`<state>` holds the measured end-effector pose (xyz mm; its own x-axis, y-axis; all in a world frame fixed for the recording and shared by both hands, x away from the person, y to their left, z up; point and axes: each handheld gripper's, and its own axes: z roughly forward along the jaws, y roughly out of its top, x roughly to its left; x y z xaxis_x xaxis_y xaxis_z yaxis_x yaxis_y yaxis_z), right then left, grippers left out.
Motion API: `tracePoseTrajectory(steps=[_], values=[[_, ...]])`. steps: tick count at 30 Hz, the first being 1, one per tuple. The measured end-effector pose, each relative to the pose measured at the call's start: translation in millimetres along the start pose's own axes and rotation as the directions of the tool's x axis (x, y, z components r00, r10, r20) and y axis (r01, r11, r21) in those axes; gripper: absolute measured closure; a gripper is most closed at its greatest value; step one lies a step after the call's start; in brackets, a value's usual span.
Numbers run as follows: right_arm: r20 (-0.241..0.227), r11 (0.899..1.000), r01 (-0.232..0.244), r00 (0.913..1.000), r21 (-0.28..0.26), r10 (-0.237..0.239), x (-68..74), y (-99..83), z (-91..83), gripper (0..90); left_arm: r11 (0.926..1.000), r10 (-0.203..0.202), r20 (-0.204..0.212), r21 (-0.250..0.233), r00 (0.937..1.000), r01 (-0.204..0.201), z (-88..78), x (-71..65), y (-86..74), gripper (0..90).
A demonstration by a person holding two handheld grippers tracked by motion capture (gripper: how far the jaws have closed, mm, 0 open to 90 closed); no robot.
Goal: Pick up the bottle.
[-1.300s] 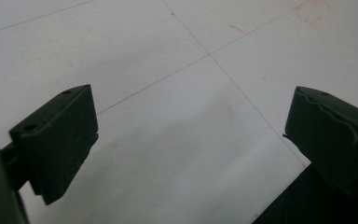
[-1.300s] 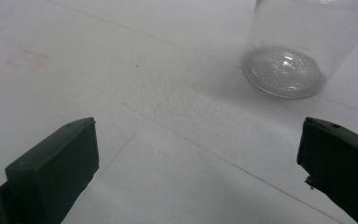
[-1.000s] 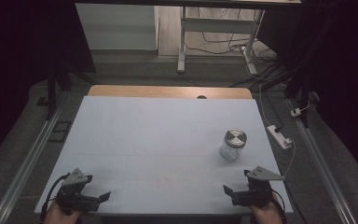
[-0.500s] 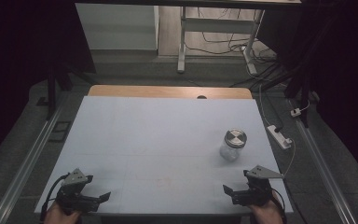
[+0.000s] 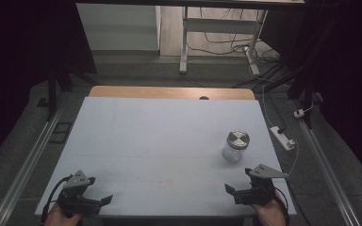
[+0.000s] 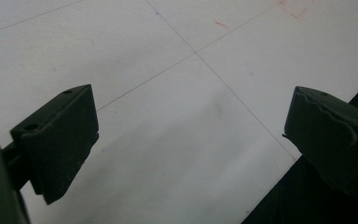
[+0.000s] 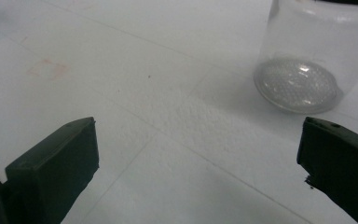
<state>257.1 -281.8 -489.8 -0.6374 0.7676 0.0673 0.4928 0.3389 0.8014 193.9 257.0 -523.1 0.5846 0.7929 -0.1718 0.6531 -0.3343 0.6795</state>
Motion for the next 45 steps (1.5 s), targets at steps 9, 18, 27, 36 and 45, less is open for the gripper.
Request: tracePoseTrajectory(steps=[9, 18, 27, 36, 45], values=[[0.010, 1.000, 0.027, 0.9996, 0.005, -0.027, -1.8, 4.1, 6.8, 0.0, 1.0000, 0.004, -0.002, 0.001, 1.0000, -0.004, 0.1, -0.4, 0.0, 3.8], [0.025, 0.999, -0.009, 0.9996, -0.035, 0.010, -11.8, 9.6, 10.9, 0.0, 1.0000, -0.003, -0.006, 0.003, 1.0000, 0.003, 0.1, 0.4, 0.1, 3.8], [0.016, 0.997, -0.050, 0.9986, -0.058, 0.051, -22.2, 15.5, 16.2, 0.0, 0.9998, -0.018, -0.014, 0.009, 0.9997, 0.018, 0.8, 1.2, 0.4, 3.8], [-0.008, 0.992, -0.105, 0.9945, -0.076, 0.105, -37.2, 19.0, 20.7, 0.0, 0.9997, -0.020, -0.016, 0.014, 0.9997, 0.020, 1.5, 1.2, 0.6, 4.0], [0.079, 0.995, -0.087, 0.9927, -0.045, 0.091, -46.1, 26.2, 24.8, 0.0, 0.9997, -0.016, -0.017, 0.019, 0.9997, 0.017, 2.3, 0.7, 0.9, 4.5]])
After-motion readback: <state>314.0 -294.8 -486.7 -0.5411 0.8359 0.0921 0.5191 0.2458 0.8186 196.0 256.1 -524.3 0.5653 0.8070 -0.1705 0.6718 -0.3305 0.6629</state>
